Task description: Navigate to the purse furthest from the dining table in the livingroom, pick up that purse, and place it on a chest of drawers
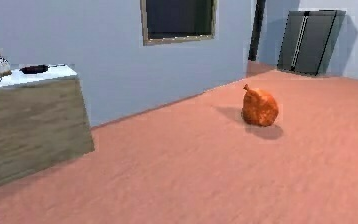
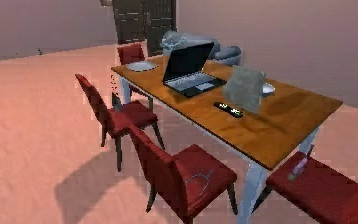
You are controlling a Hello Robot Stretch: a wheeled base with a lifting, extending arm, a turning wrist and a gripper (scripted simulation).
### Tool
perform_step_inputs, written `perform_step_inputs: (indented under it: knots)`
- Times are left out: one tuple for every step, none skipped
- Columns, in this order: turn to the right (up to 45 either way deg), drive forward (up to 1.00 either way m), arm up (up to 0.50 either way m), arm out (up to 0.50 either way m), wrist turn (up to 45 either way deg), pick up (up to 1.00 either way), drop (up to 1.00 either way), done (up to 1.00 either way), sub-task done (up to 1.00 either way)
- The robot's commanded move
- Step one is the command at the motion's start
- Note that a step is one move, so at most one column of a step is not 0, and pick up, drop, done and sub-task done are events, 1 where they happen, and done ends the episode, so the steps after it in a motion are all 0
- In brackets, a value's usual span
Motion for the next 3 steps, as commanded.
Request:
perform_step_inputs:
  knots:
    - [0.0, 0.25, 0.00, 0.00, 0.0, 0.00, 0.00, 0.00, 0.00]
    - [45.0, 0.00, 0.00, 0.00, 0.0, 0.00, 0.00, 0.00, 0.00]
    - [3.0, 0.00, 0.00, 0.00, 0.0, 0.00, 0.00, 0.00, 0.00]
